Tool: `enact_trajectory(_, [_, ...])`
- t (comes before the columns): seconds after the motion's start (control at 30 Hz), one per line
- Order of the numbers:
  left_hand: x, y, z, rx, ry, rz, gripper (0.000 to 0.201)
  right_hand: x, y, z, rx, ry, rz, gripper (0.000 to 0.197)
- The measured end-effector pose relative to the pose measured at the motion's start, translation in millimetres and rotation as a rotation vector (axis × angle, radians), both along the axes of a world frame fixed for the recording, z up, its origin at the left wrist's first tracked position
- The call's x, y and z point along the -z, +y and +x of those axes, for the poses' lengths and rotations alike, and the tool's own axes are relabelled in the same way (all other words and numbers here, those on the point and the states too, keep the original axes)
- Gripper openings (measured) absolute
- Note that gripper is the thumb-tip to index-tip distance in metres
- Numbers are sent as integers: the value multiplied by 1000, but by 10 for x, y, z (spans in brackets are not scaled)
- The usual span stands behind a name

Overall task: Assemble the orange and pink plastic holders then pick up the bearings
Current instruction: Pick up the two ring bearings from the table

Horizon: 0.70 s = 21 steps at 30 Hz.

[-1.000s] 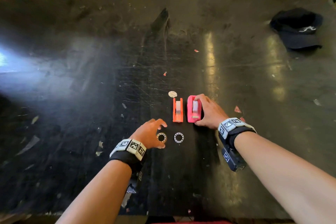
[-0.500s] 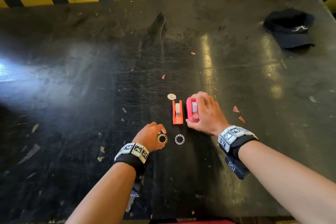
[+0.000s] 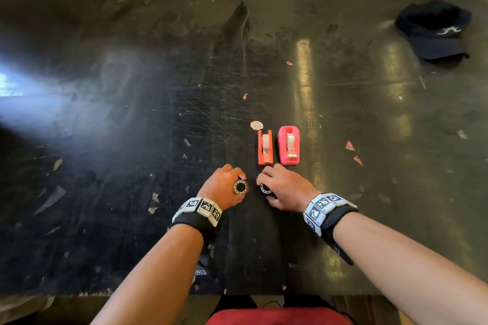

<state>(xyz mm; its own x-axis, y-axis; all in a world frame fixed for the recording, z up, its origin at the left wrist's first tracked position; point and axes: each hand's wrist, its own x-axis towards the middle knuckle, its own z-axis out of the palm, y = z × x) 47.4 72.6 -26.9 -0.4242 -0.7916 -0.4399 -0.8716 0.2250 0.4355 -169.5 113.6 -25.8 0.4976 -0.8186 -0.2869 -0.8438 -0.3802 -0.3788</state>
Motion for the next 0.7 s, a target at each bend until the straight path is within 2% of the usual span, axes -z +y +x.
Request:
enact_trajectory(0.13, [-26, 11, 35, -17, 0, 3, 47, -28, -32, 20, -18, -29, 3, 34])
enact_trajectory(0.27, [-162, -190, 105, -81, 35, -39, 44, -196, -262, 94, -43, -78, -91, 32])
enact_trajectory(0.5, [-412, -752, 319, -123, 24, -109, 44, -465, -887, 309, 47, -7, -201, 31])
enact_trajectory(0.7, [-328, -966, 386, -121, -21, -73, 46, -366, -1173, 463, 69, 141, -155, 31])
